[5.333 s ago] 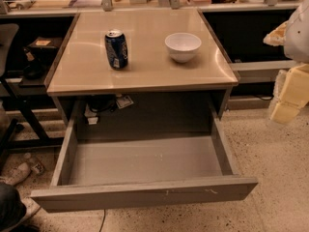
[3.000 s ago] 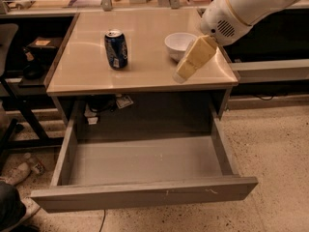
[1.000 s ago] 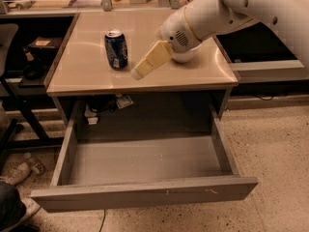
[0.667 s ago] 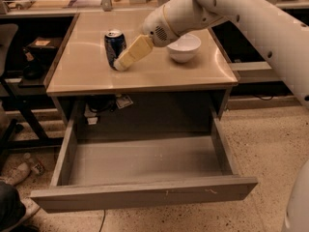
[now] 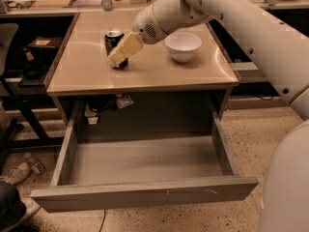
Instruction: Place pepsi can into top drawer
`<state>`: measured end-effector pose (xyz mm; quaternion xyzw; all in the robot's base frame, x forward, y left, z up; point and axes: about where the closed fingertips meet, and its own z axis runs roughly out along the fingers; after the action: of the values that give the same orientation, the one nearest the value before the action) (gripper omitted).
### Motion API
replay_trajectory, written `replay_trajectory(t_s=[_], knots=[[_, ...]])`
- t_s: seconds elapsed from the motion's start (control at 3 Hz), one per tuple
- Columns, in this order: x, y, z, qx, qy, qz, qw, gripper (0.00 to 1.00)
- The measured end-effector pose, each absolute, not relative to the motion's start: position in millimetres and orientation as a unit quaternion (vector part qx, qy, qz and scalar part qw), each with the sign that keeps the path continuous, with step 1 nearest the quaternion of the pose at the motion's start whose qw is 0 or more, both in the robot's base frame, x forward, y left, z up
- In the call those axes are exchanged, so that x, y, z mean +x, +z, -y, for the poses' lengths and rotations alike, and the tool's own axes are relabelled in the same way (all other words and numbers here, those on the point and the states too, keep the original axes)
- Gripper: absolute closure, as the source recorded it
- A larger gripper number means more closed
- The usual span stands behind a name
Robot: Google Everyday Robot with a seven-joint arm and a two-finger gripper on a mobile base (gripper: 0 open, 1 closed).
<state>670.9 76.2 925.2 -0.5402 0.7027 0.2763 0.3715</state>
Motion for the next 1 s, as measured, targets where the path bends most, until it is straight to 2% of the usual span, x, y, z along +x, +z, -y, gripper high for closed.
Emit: replay_trajectory(t_s=[0.33,1.0], knots=[[711.5,922.2,-102.5,-0.554,0.266,-0.698,0.368,0.0],[731.4,911.9,-82.1,-0.531,0.269,-0.711,0.373,0.0]])
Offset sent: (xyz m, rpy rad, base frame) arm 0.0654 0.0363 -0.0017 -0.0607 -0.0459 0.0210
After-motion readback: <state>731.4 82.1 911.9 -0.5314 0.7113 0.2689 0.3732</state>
